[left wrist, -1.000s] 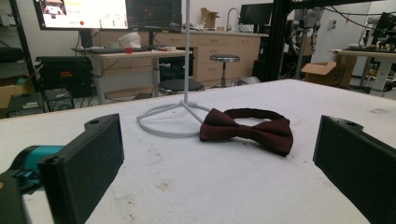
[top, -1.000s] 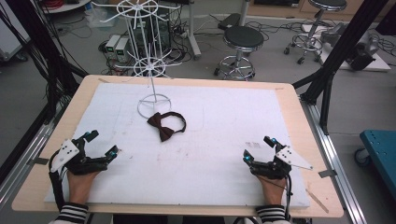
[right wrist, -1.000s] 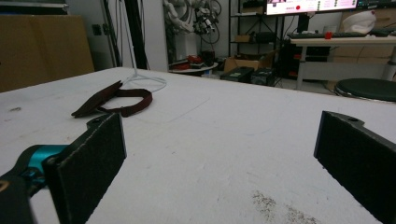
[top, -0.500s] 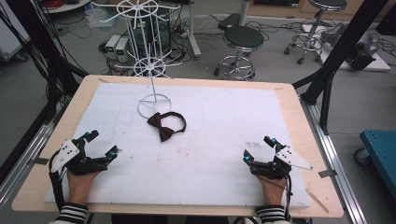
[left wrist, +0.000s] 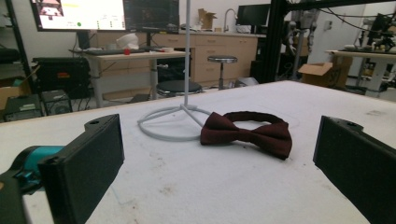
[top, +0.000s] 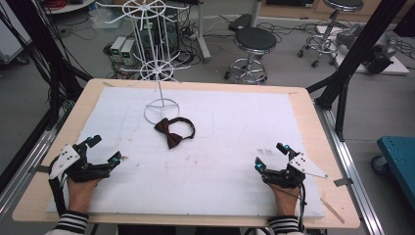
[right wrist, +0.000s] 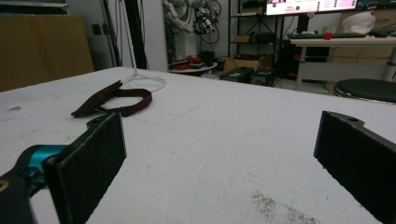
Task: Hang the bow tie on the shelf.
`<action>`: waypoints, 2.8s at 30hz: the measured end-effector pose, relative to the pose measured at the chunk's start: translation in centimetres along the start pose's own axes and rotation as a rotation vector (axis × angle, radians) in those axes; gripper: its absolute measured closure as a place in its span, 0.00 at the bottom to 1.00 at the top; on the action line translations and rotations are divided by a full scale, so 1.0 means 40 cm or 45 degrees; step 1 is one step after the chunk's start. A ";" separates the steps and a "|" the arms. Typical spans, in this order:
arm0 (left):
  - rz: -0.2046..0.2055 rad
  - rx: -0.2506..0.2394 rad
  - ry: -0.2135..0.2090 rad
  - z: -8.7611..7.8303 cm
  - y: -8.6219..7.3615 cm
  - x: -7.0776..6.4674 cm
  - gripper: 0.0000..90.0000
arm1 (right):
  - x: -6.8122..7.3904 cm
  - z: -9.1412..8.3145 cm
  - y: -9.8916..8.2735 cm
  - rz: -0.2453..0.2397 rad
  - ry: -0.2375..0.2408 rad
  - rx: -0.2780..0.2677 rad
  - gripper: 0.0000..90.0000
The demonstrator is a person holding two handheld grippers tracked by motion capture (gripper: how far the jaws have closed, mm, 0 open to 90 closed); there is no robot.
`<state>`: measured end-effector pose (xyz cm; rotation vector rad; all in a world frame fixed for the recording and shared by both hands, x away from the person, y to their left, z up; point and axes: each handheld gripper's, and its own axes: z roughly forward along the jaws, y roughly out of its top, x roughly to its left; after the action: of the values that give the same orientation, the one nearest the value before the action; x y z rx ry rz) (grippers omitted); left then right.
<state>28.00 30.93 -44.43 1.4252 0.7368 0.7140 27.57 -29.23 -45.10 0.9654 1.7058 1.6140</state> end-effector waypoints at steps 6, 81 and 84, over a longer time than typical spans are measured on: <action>0.039 0.065 -0.078 0.023 0.040 0.005 0.03 | 0.000 -0.001 0.000 0.010 -0.001 0.003 0.02; 0.475 0.768 -0.625 0.457 0.168 -0.099 0.03 | -0.005 -0.002 -0.001 0.024 -0.001 -0.014 0.02; 0.478 0.785 -0.631 0.468 0.154 -0.101 0.03 | -0.005 -0.002 -0.001 0.025 0.000 -0.018 0.02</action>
<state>40.67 16.69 -37.98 2.2384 0.2994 0.3848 27.61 -29.44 -45.13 0.9784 1.6875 1.6362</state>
